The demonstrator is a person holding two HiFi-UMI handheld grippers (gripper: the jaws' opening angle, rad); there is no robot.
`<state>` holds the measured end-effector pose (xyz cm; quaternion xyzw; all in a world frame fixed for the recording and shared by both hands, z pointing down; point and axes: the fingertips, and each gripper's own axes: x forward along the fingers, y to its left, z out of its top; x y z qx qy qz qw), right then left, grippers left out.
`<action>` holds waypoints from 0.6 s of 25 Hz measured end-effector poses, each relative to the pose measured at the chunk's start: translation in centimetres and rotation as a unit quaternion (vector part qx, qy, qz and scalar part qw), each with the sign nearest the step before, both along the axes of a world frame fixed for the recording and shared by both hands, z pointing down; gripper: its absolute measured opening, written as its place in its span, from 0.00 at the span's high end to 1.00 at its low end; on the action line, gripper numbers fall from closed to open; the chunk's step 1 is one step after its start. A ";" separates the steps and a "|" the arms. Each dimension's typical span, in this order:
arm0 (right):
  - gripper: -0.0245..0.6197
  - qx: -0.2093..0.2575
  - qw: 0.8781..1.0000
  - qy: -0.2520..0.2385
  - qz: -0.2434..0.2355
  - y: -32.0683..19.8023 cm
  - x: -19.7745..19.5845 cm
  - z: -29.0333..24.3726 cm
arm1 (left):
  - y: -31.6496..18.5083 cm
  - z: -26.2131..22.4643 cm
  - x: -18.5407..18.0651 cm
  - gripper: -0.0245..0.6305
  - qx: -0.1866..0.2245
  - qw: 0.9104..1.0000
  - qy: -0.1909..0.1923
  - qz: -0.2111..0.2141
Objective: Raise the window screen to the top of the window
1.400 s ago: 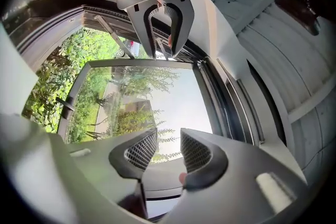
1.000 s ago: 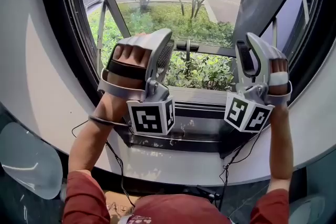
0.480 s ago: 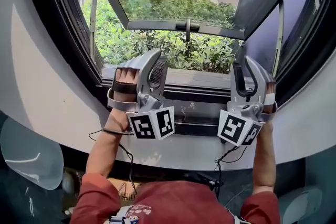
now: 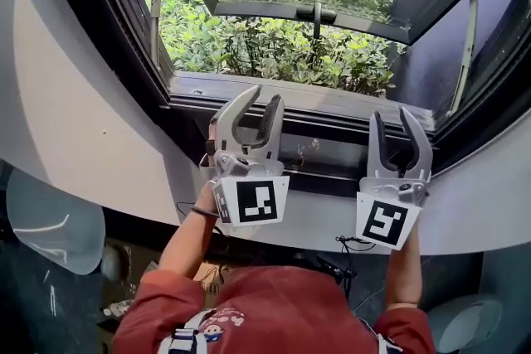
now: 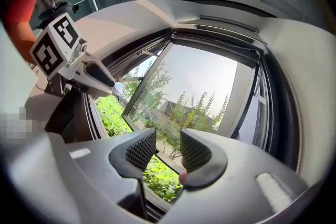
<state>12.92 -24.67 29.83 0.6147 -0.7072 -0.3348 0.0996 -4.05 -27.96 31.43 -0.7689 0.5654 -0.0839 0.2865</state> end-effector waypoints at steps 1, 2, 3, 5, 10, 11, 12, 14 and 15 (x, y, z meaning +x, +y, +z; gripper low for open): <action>0.73 -0.001 1.000 -0.017 -0.012 0.2 -0.2 0.2 | 0.2 0.2 -0.1 0.78 -0.007 1.000 0.023 0.006; 0.73 -0.003 0.999 -0.033 -0.023 0.4 -0.4 0.4 | 0.4 0.4 -0.2 0.78 -0.014 0.999 0.046 0.012; 0.73 -0.008 0.998 -0.049 -0.031 0.6 -0.6 0.7 | 0.6 0.7 -0.3 0.78 -0.020 0.997 0.066 0.018; 0.73 -0.019 0.996 -0.081 -0.044 0.9 -0.8 1.3 | 1.0 1.3 -0.5 0.78 -0.035 0.993 0.106 0.030; 0.73 -0.046 0.988 -0.137 -0.059 1.4 -1.2 3.4 | 2.1 3.6 0.0 0.78 -0.075 0.980 0.177 0.053; 0.73 -0.051 0.987 -0.143 -0.059 1.5 -1.3 3.8 | 2.3 3.9 0.1 0.78 -0.079 0.979 0.182 0.054; 0.73 -0.056 0.985 -0.149 -0.058 1.6 -1.4 4.3 | 2.5 4.2 0.1 0.78 -0.084 0.977 0.190 0.054; 0.73 -0.068 0.983 -0.160 -0.056 1.7 -1.4 5.3 | 2.8 4.8 0.0 0.78 -0.092 0.971 0.214 0.052; 0.73 -0.075 0.982 -0.163 -0.055 1.8 -1.4 5.8 | 2.9 5.1 -0.2 0.78 -0.094 0.970 0.220 0.051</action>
